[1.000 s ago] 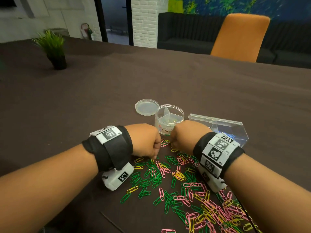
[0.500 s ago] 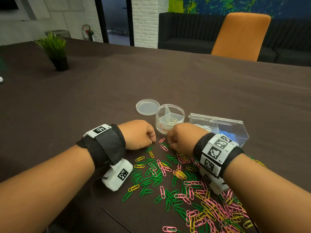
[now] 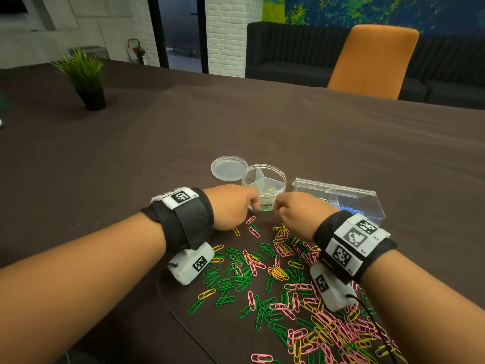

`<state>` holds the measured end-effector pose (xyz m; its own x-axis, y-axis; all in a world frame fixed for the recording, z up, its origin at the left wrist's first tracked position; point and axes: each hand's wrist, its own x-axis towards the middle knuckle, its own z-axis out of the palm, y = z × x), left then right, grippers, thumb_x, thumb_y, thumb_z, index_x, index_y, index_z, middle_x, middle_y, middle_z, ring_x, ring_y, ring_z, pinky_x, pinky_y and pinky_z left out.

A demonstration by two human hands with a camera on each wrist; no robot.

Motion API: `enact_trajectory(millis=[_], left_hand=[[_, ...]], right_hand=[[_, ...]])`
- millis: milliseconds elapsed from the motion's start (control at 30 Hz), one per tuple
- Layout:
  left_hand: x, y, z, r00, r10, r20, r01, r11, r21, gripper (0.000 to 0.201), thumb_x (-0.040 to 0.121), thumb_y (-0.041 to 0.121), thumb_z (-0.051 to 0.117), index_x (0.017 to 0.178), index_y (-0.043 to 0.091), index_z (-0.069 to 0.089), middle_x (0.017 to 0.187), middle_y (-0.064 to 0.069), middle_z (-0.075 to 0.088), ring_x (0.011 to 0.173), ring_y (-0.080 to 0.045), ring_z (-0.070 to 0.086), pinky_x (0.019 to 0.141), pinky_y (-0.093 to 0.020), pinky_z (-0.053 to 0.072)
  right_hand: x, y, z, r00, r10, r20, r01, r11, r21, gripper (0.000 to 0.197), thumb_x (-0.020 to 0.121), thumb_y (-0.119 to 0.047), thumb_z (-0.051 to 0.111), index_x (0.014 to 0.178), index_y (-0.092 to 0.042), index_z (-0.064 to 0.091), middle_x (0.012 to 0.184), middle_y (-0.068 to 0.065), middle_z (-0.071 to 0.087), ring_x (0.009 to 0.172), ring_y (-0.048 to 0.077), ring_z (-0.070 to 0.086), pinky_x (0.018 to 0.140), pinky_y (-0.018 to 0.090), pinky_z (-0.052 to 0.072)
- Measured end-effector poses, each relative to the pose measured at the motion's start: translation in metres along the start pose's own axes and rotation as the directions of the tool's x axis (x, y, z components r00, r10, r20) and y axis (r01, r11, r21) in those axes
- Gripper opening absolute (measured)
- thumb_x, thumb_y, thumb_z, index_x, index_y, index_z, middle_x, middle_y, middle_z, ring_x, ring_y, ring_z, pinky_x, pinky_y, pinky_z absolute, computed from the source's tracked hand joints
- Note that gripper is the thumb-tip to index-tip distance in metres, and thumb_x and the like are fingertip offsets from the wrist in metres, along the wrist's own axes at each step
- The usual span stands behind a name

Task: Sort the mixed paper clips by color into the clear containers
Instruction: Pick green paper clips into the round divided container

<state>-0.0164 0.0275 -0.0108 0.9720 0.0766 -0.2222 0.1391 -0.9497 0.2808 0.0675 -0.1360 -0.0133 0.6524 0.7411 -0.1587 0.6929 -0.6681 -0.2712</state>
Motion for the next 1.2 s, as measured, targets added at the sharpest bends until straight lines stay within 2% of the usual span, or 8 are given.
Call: enact_trajectory(millis=[100,200,333,567,800,1000,1067,1200], left_hand=[[0.002,0.005,0.001,0.993,0.038,0.113,-0.048,0.995,0.086,0.025,0.097,0.014,0.041,0.112,0.019,0.060,0.100,0.002,0.063,0.091,-0.019,0.054,0.081,-0.030,0.044],[0.002,0.004,0.001,0.993,0.079,0.089,-0.093,0.983,0.157,0.023,0.100,0.030,0.047,0.118,0.031,0.061,0.111,0.006,0.065,0.096,-0.015,0.057,0.082,-0.029,0.043],[0.004,0.008,-0.001,0.987,0.157,0.037,-0.161,0.957,0.241,0.018,0.095,0.037,0.056,0.108,0.034,0.068,0.100,0.011,0.067,0.089,-0.013,0.059,0.074,-0.026,0.042],[0.005,0.007,0.004,0.984,0.179,-0.013,-0.167,0.941,0.294,0.015,0.095,0.032,0.054,0.099,0.027,0.068,0.079,0.010,0.059,0.078,-0.014,0.054,0.060,-0.024,0.032],[0.004,-0.007,0.008,0.989,0.133,0.061,-0.142,0.975,0.172,0.013,0.097,0.026,0.053,0.094,0.020,0.064,0.070,0.018,0.052,0.067,-0.003,0.051,0.059,-0.019,0.032],[0.015,-0.011,-0.007,0.970,0.016,-0.243,-0.062,0.981,-0.185,0.009,0.094,0.030,0.061,0.086,0.027,0.061,0.071,0.016,0.055,0.067,-0.001,0.052,0.057,-0.013,0.034],[0.025,-0.006,-0.012,0.938,-0.022,-0.345,-0.064,0.969,-0.238,0.011,0.092,0.031,0.063,0.082,0.027,0.060,0.076,0.011,0.061,0.071,-0.007,0.057,0.063,-0.019,0.043],[0.042,0.005,-0.017,0.952,-0.054,-0.302,-0.015,0.975,-0.222,0.009,0.094,0.031,0.058,0.089,0.027,0.064,0.091,0.006,0.067,0.085,-0.016,0.064,0.077,-0.029,0.051]], right_hand=[[0.003,-0.001,0.007,0.999,0.027,-0.022,-0.029,0.995,-0.100,0.032,0.101,-0.030,0.036,0.105,-0.013,0.062,0.104,0.009,0.065,0.099,0.027,0.061,0.084,0.033,0.048],[0.010,0.000,0.011,0.997,0.077,0.002,-0.075,0.976,-0.203,0.032,0.099,-0.034,0.046,0.113,-0.013,0.064,0.107,0.009,0.066,0.100,0.027,0.063,0.086,0.036,0.052],[0.015,-0.005,0.012,0.995,0.091,0.039,-0.077,0.959,-0.274,0.023,0.092,-0.027,0.057,0.109,-0.015,0.068,0.097,0.007,0.066,0.090,0.027,0.064,0.075,0.033,0.052],[0.017,-0.007,0.014,0.995,0.080,0.060,-0.062,0.964,-0.257,0.015,0.090,-0.018,0.058,0.103,-0.012,0.064,0.098,0.008,0.064,0.092,0.028,0.063,0.078,0.033,0.052],[0.015,-0.009,0.011,0.988,0.120,0.093,-0.091,0.957,-0.274,0.022,0.094,-0.021,0.057,0.109,-0.006,0.063,0.093,0.008,0.058,0.091,0.027,0.062,0.076,0.032,0.049],[0.014,-0.011,0.011,0.982,0.140,0.126,-0.112,0.971,-0.211,0.024,0.095,-0.022,0.054,0.110,-0.007,0.064,0.094,0.006,0.058,0.086,0.023,0.057,0.079,0.030,0.050],[0.012,-0.013,0.010,0.986,0.128,0.106,-0.109,0.980,-0.164,0.021,0.090,-0.024,0.059,0.104,-0.009,0.066,0.095,0.004,0.064,0.087,0.022,0.062,0.081,0.032,0.055],[0.002,-0.014,-0.004,0.996,0.067,0.051,-0.064,0.996,-0.061,0.014,0.087,-0.023,0.061,0.095,-0.013,0.065,0.093,0.006,0.067,0.085,0.023,0.064,0.079,0.036,0.056]])
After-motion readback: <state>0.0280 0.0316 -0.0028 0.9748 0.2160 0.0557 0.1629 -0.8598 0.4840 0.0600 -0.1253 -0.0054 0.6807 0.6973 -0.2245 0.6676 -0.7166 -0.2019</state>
